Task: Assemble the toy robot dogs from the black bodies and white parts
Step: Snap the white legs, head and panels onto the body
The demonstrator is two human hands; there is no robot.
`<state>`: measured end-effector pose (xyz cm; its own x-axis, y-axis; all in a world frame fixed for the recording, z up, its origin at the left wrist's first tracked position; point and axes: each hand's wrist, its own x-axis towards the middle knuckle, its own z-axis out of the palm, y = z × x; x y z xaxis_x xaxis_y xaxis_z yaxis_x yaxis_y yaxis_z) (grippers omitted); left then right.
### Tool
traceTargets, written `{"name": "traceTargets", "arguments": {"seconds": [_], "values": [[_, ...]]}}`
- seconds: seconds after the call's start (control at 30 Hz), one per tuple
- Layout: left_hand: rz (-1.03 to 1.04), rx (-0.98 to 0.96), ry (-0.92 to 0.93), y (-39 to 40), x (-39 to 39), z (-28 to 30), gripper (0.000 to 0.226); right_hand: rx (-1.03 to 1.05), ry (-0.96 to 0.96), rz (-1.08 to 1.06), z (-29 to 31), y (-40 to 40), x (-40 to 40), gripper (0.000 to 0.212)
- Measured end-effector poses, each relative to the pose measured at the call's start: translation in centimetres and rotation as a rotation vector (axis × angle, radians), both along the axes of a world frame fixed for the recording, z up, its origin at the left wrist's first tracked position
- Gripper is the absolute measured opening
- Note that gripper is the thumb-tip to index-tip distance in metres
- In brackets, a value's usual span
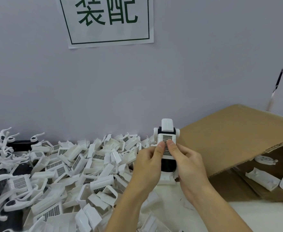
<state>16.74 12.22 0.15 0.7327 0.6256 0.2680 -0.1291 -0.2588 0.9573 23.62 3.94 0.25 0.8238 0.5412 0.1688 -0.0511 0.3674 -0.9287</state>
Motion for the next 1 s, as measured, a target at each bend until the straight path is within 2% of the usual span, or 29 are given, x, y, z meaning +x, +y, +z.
{"name": "traceTargets", "arguments": {"seconds": [0.17,0.33,0.43,0.53,0.73,1.0], "values": [[-0.036,-0.045,-0.053,0.3,0.0,-0.1,0.046,-0.002,-0.035,0.035,0.0,-0.2,0.3,0.022],[-0.117,-0.259,-0.116,0.5,0.3,-0.1,0.04,0.087,0.03,0.273,0.2,-0.9,1.2,0.036],[-0.169,-0.323,-0.14,0.8,0.3,-0.2,0.035,0.059,-0.015,0.247,0.1,-0.9,1.3,0.028],[-0.205,-0.304,-0.139,1.0,0.2,-0.4,0.029,0.028,-0.009,0.196,-0.1,-0.8,1.3,0.026],[-0.112,-0.146,-0.063,0.8,0.2,-0.9,0.029,-0.036,-0.095,0.089,-0.3,-0.5,0.9,0.024],[-0.112,-0.163,-0.071,0.9,0.1,-0.9,0.027,-0.054,-0.128,0.066,-0.3,-0.4,0.6,0.026]]}}
